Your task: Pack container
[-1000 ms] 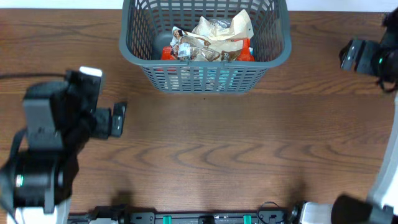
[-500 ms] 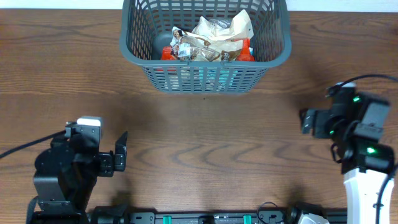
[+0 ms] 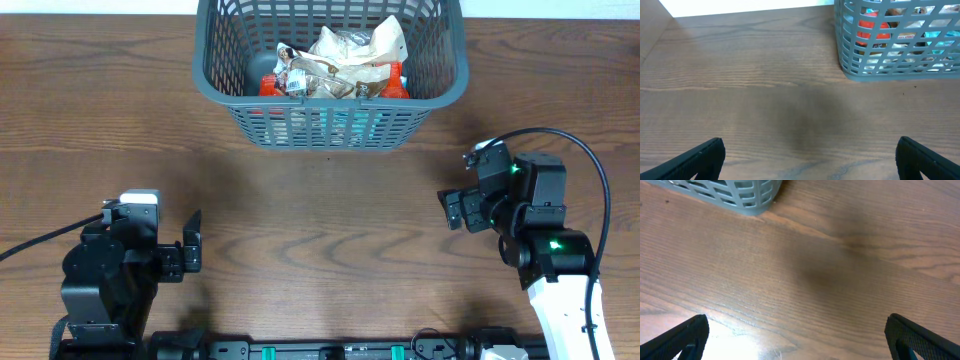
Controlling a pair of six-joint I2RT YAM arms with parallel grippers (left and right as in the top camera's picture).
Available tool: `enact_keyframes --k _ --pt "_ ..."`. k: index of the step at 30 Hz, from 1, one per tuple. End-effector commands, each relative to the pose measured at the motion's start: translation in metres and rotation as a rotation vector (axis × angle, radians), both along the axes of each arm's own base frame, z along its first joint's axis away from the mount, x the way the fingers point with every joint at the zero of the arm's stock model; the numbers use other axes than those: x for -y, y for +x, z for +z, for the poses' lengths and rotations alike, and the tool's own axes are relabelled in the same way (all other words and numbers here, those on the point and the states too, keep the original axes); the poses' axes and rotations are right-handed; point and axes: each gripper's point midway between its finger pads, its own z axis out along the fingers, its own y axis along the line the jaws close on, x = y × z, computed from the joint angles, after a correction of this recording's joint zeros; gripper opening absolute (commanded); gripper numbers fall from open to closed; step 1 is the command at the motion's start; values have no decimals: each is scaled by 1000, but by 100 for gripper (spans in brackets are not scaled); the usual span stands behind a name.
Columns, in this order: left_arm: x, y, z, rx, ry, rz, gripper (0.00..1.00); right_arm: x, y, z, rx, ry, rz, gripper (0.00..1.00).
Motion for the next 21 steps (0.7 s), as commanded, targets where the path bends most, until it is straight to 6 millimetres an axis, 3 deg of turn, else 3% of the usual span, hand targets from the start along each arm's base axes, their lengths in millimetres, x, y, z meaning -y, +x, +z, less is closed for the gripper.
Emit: enact_keyframes --k 1,21 --pt "-2 -1 -1 -4 -4 15 99 2 -2 -2 -2 -28 8 99" --pt "-2 -5 -8 -35 -3 15 99 2 -2 -1 0 -29 9 99"
